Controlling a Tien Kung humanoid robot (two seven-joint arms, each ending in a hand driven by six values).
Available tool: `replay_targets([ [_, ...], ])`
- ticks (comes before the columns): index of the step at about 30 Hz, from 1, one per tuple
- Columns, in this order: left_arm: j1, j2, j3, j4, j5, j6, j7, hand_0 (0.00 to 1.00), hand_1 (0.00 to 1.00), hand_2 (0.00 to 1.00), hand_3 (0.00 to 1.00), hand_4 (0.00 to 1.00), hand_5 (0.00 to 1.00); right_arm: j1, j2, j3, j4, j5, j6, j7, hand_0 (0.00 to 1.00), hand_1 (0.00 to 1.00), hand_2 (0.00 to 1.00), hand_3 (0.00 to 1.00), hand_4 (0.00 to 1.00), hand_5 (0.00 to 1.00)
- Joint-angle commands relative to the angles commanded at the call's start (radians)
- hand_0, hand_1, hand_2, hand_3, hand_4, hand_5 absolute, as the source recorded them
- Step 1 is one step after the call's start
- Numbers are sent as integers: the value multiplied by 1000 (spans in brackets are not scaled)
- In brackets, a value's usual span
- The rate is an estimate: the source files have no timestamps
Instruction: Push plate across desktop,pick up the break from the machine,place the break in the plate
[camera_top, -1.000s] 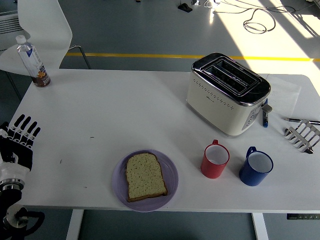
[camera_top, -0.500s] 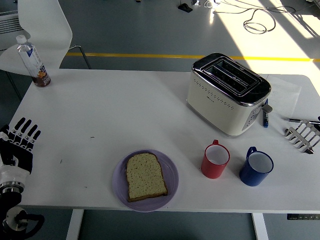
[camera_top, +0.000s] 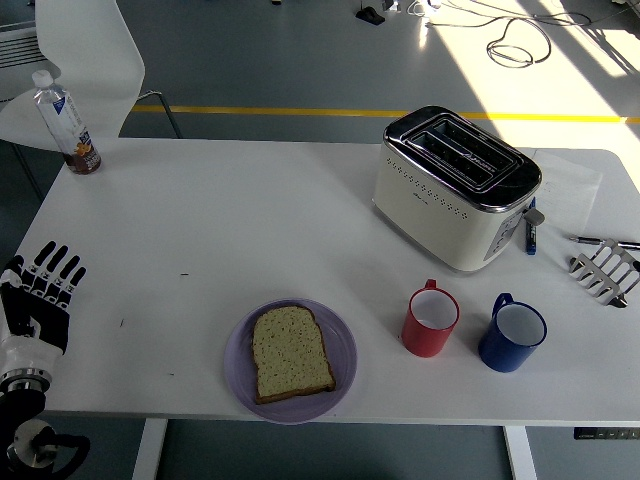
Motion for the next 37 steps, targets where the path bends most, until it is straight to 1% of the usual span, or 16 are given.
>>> replay_targets([
  [4,2,0,-3,-2,2,0,5,792,773,809,724,529,998,-3,3,3,-4,0,-2,0,787,750,775,761,558,559],
  [8,7,0,-6,-10,10,2,25,795,779,812,728,529,998,-5,6,6,-6,0,-3,0,783,748,775,762,559,560],
  [10,7,0,-14,-25,28,5,70,795,779,812,728,529,998,-6,7,7,-9,-1,-4,0,783,748,775,762,559,560],
  [12,5,0,-20,-32,36,1,99,795,779,812,728,529,998,-5,9,7,-12,-2,-5,0,783,748,775,762,559,560],
  [19,0,0,-43,-46,43,1,149,793,781,819,731,529,998,0,15,1,-20,-8,-4,-1,782,747,773,762,559,560],
  [24,-6,0,-51,-58,45,1,174,793,781,819,732,530,998,1,15,1,-21,-9,-2,0,781,746,772,761,559,560],
  [28,-10,1,-58,-63,56,6,208,795,781,819,734,529,998,1,15,2,-23,-9,1,-1,781,744,769,761,559,560],
  [31,-10,0,-62,-65,61,6,217,795,781,819,734,529,998,0,15,2,-23,-10,1,-1,781,744,769,761,559,560],
  [37,-8,0,-68,-67,60,5,213,797,782,821,735,525,998,0,15,1,-28,-11,3,-3,780,742,766,759,559,558],
])
